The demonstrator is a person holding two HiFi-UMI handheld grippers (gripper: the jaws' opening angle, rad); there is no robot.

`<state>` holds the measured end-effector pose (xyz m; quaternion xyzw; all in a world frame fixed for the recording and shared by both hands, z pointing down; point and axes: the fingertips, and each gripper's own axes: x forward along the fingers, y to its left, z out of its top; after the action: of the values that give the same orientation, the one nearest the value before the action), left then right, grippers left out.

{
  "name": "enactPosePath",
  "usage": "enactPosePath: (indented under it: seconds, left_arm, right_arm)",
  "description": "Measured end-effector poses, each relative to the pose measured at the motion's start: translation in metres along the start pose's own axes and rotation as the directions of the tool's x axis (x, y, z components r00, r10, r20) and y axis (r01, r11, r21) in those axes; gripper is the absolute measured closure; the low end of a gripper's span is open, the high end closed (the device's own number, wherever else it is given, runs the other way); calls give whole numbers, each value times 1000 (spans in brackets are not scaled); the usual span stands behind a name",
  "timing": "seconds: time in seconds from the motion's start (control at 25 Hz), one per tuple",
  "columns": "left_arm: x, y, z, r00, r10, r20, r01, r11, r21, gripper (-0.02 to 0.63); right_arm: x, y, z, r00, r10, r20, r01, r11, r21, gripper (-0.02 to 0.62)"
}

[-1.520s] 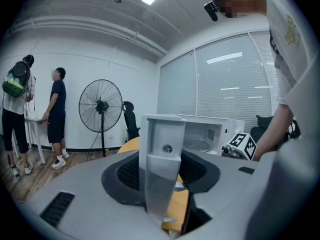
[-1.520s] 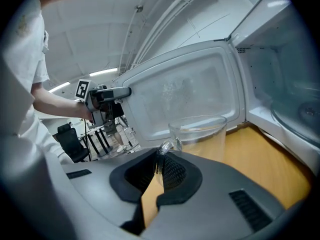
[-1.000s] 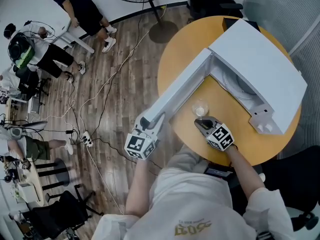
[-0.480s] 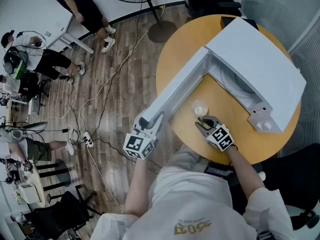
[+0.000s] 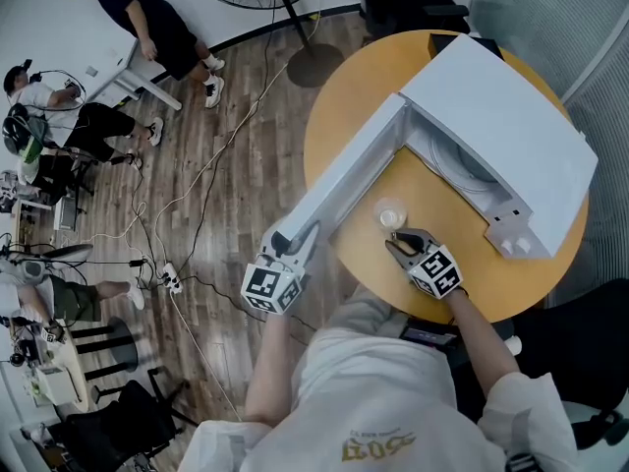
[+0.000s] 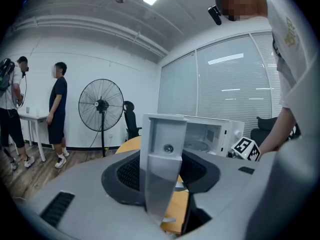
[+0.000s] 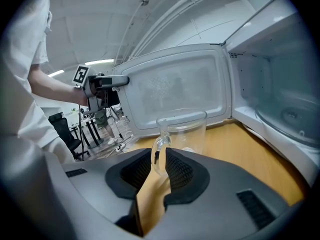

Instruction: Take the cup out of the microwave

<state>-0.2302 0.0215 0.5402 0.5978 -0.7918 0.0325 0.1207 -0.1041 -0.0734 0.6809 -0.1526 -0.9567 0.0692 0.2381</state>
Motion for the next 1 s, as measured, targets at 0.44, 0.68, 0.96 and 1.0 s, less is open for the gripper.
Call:
enactPosePath:
  seconds: [0.44, 0.68, 0.96, 1.0]
  left_arm:
    - [-2, 3, 1, 1000, -2, 11, 2, 1000, -4, 402]
    - [2, 0, -4, 1000, 1, 13, -1, 1000, -5, 401]
    - [0, 2, -1, 1000, 5, 16, -5, 1000, -5, 400]
    - [0, 2, 0, 1000, 6, 18, -6, 1000, -5, 400]
  right_arm:
    - [-30, -10, 18, 999, -31, 14, 29, 994, 103, 486]
    - [-58, -49, 49, 980, -169, 108, 142, 964, 224, 499]
    - [-99, -69, 97, 929, -337, 155, 288, 919, 269, 583]
    - [-103, -68, 105, 920, -352, 173, 298, 914, 275, 583]
